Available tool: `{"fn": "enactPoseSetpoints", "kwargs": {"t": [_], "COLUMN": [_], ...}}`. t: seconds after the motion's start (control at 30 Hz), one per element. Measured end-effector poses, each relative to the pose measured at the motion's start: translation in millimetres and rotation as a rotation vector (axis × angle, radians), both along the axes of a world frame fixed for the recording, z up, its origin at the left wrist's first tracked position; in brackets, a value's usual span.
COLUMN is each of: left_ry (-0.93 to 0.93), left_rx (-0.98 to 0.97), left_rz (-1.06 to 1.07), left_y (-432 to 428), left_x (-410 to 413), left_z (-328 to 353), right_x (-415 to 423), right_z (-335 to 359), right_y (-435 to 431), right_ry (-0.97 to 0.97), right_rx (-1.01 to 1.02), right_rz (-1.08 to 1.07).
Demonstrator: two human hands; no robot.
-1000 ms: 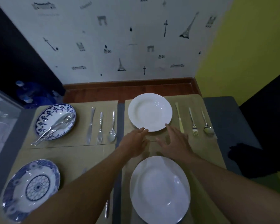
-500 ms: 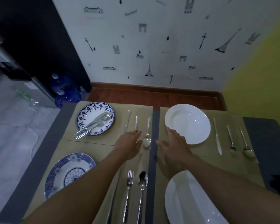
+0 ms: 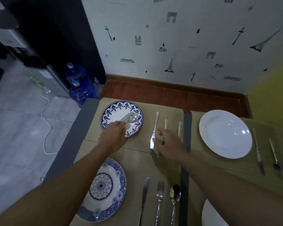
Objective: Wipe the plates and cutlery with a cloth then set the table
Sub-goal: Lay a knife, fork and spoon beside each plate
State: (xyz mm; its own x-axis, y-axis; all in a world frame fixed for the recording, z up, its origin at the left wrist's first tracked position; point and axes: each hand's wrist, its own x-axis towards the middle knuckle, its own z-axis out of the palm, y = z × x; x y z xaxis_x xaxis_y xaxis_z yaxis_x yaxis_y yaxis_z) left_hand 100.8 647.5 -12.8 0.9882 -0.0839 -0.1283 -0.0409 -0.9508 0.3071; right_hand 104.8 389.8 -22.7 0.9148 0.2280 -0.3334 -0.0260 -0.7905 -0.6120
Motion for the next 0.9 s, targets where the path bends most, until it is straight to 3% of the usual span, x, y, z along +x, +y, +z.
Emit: {"fn": "enactPoseSetpoints", "kwargs": {"t": [0.2,0.33,0.43,0.9], "left_ry": [0.074,0.233,0.245,0.233], "left_rx": [0.012,0.015,0.082,0.069], "left_rz": [0.087,0.034,-0.026,-0.066], "left_y": [61,88,96,106], "left_x": [12,10,4,4], "left_z": [-14,-24,-30,-38], "right_x": [21,30,34,83], "right_z": [-7,-14,-19,-50], "right_y": [57,91,113,174], "right_ry": [-0.003,0.017,0.05,0.336], "right_rx": [0.013,0.08,0.134,0.246], "right_rz": [0.019,0.004,-0.056,-0.698]}}
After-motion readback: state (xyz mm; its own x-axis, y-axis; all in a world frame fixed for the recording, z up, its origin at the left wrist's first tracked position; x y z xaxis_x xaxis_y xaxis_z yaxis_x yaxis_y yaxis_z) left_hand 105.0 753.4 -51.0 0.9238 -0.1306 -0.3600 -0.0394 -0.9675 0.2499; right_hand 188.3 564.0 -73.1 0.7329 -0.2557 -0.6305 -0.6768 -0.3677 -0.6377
